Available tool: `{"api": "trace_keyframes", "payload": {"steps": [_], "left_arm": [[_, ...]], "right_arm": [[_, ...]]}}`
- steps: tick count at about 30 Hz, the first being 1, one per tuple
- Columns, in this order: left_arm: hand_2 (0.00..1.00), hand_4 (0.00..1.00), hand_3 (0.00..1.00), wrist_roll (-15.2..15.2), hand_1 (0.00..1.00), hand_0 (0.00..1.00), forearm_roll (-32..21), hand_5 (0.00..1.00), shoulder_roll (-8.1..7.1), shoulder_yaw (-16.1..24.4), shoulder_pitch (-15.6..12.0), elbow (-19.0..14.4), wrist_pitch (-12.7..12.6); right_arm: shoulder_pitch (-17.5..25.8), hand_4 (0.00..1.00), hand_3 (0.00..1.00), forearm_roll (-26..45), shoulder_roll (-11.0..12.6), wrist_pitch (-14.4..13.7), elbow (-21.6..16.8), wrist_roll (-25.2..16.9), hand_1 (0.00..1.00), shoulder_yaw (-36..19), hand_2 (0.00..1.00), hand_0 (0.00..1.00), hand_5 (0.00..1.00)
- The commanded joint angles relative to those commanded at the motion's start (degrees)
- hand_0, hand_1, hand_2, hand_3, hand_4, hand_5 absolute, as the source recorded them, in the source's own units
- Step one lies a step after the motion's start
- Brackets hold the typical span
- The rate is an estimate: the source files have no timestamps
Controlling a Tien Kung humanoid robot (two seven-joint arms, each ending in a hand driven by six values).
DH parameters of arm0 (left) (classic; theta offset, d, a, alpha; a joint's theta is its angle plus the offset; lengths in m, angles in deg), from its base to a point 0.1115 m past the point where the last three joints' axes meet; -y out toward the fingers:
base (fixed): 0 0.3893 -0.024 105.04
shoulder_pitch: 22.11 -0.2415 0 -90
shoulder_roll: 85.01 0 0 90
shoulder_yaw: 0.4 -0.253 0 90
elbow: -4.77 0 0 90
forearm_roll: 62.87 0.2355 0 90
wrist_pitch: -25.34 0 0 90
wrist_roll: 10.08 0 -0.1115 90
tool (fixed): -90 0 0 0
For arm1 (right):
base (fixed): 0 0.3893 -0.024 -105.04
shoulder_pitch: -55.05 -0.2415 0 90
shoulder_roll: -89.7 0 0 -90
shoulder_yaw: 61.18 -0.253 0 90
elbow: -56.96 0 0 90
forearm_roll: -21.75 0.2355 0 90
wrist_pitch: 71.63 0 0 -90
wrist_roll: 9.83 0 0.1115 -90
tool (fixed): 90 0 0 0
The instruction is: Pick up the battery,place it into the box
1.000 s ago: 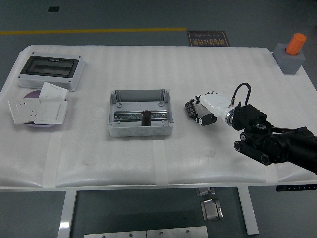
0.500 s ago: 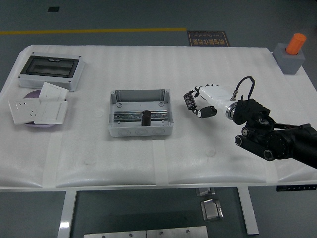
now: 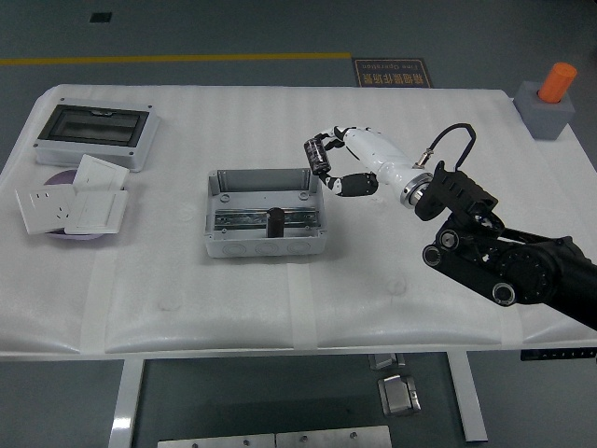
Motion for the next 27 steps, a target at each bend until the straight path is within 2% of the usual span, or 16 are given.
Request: {"api": "trace_keyframes", "payload": {"steps": [1,2,7,8,13,14,19,20,24,27], "left_arm": [[0.416,0.549,0.531,0.0,0.63,0.615,0.0,0.152,-0.06,0.1,0.0,0.0,0.0],[0.415,0.552,0.53,-0.1,0.631,0.615,0.1,0.153,-0.1,0.1,0.0,0.0,0.0],[0.415,0.552,0.53,-0.3,0.631,0.615,0.1,0.153,-0.1,0.1,0.0,0.0,0.2],[0.414,0.559,0.527,-0.4,0.63,0.614,0.1,0.152,-0.08,0.1,-0.1,0.0,0.2],[0.414,0.559,0.527,-0.5,0.63,0.614,0.3,0.152,-0.1,0.1,-0.1,0.0,0.4],[0.413,0.563,0.525,-0.6,0.629,0.614,0.4,0.147,-0.11,0.2,-0.1,0.0,0.4],[0.413,0.563,0.525,-0.8,0.629,0.614,0.6,0.147,-0.11,0.3,-0.2,0.0,0.5],[0.409,0.603,0.506,-0.8,0.622,0.615,0.6,0.106,-0.1,0.3,-0.2,0.0,0.5],[0.409,0.603,0.506,-0.8,0.622,0.615,0.6,0.106,-0.11,0.2,-0.1,0.0,0.5],[0.406,0.597,0.502,-0.7,0.622,0.615,0.4,0.114,-0.12,0.1,-0.1,0.0,0.5]], "right_arm": [[0.4,0.525,0.719,-0.2,-0.6,0.6,-0.1,0.3,0.752,-0.3,0.706,0.952,0.204],[0.7,0.576,0.719,-0.3,-1.2,0.9,-0.1,0.4,0.752,-0.5,0.709,0.951,0.241],[2.9,0.576,0.719,-0.7,-3.7,1.7,1.3,0.6,0.752,-2.1,0.709,0.951,0.241],[3.3,0.815,0.829,-0.8,-4.0,1.7,1.5,0.5,0.794,-2.5,0.751,0.986,0.432],[3.8,0.815,0.829,-1.4,-4.6,1.9,2.1,0.3,0.794,-3.1,0.751,0.986,0.432],[3.9,0.939,0.91,-1.5,-4.6,1.9,2.2,0.3,0.83,-3.2,0.789,0.998,0.541],[4.0,0.939,0.91,-1.8,-4.5,2.1,2.4,0.1,0.83,-3.3,0.789,0.998,0.541],[4.0,0.998,0.948,-1.8,-4.5,2.1,2.5,0.1,0.835,-3.3,0.792,0.998,0.592],[4.1,0.998,0.948,-1.6,-4.3,2.1,2.7,0.0,0.835,-3.4,0.792,0.998,0.592],[4.6,0.998,0.959,-0.7,-3.2,1.8,2.2,-0.4,0.838,-4.7,0.793,0.998,0.629]]}}
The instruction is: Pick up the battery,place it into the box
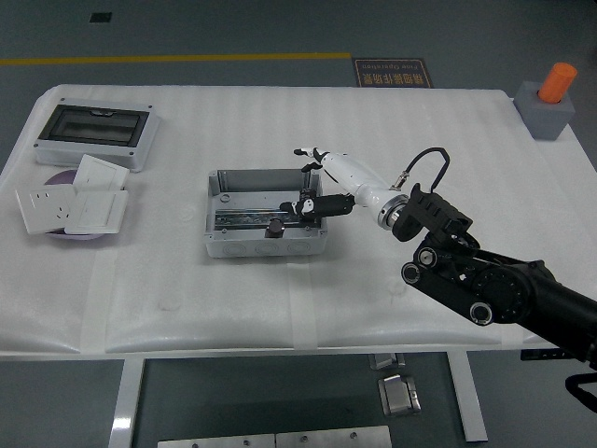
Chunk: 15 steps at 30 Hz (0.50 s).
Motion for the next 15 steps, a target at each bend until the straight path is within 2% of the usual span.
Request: {"api": "trace_keyframes", "payload": {"steps": [4,11,15], "left_arm": [[0.406,0.597,0.502,0.1,0.622,0.615,-0.4,0.114,0.0,-0.2,0.0,0.0,-0.1],[0.406,0.598,0.502,0.1,0.618,0.615,-0.5,0.094,0.21,-0.1,-0.5,0.0,-0.1],[0.406,0.598,0.502,0.1,0.618,0.615,-0.3,0.094,0.26,0.2,-0.7,0.0,-0.2]], "right_arm": [[1.4,0.998,0.959,0.4,3.3,-0.4,-1.9,-0.3,0.838,-3.4,0.793,0.998,0.629],[6.5,0.998,0.948,-1.5,11.0,-0.7,-7.2,-0.3,0.83,-12.3,0.783,0.998,0.645],[9.2,0.998,0.948,-2.1,14.5,-0.8,-9.0,-0.5,0.83,-17.6,0.783,0.998,0.645]]}}
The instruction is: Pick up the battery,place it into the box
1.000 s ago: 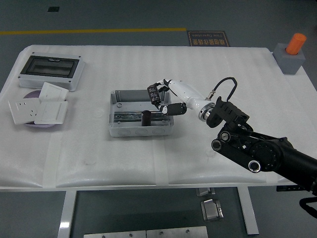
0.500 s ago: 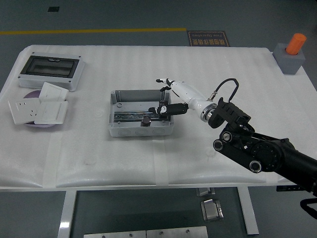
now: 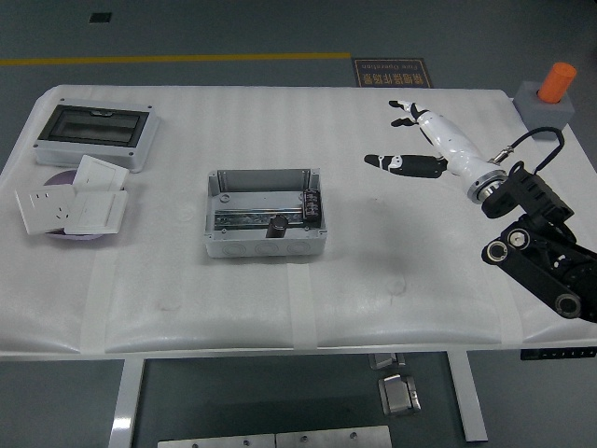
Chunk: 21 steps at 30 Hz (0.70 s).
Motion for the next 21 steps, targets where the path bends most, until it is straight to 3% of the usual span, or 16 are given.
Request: {"api": "trace_keyframes", "payload": {"steps": [10,21], "left_arm": [[0.409,0.619,0.504,0.1,0.61,0.615,0.0,0.029,-0.33,0.1,0.2,0.0,-0.1],[0.412,0.612,0.507,0.0,0.609,0.617,0.1,0.021,-1.22,-0.2,0.3,0.0,-0.1]], "right_arm": [[5.1,0.998,0.919,0.4,3.1,-0.6,-1.1,-1.0,0.812,-12.0,0.763,0.998,0.646],[7.7,0.998,0.888,0.1,3.0,-0.8,-1.4,-1.5,0.792,-15.7,0.741,0.986,0.648]]}}
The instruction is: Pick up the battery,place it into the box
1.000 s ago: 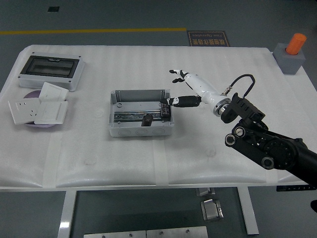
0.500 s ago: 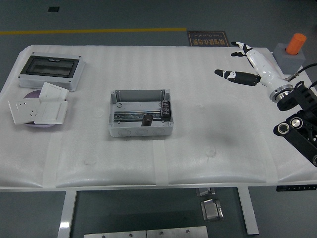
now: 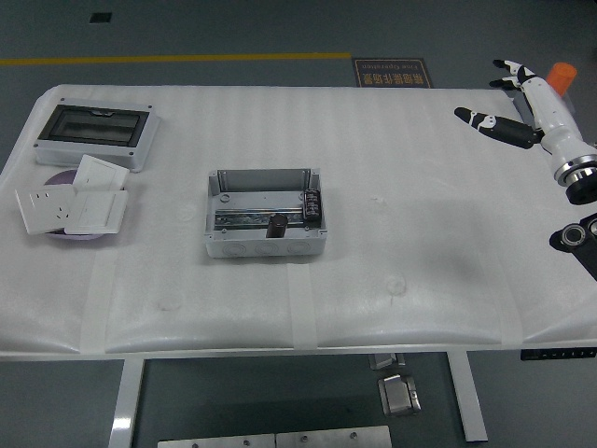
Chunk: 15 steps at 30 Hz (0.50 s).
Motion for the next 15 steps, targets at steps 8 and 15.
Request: {"api": "trace_keyframes", "payload": {"steps": [8,15], "left_arm": [[0.412,0.608,0.509,0.0,0.61,0.617,-0.2,0.023,0.16,-0.1,-0.2,0.0,0.0],[0.413,0.605,0.509,0.0,0.611,0.617,-0.3,0.022,0.57,0.1,-0.5,0.0,-0.1]], "right_arm": [[0.9,0.998,0.88,-0.3,0.0,-0.1,0.0,0.0,0.784,-1.6,0.74,0.971,0.652],[1.1,0.998,0.878,0.3,0.6,-0.2,0.3,-0.3,0.784,-2.6,0.739,0.971,0.654]]}}
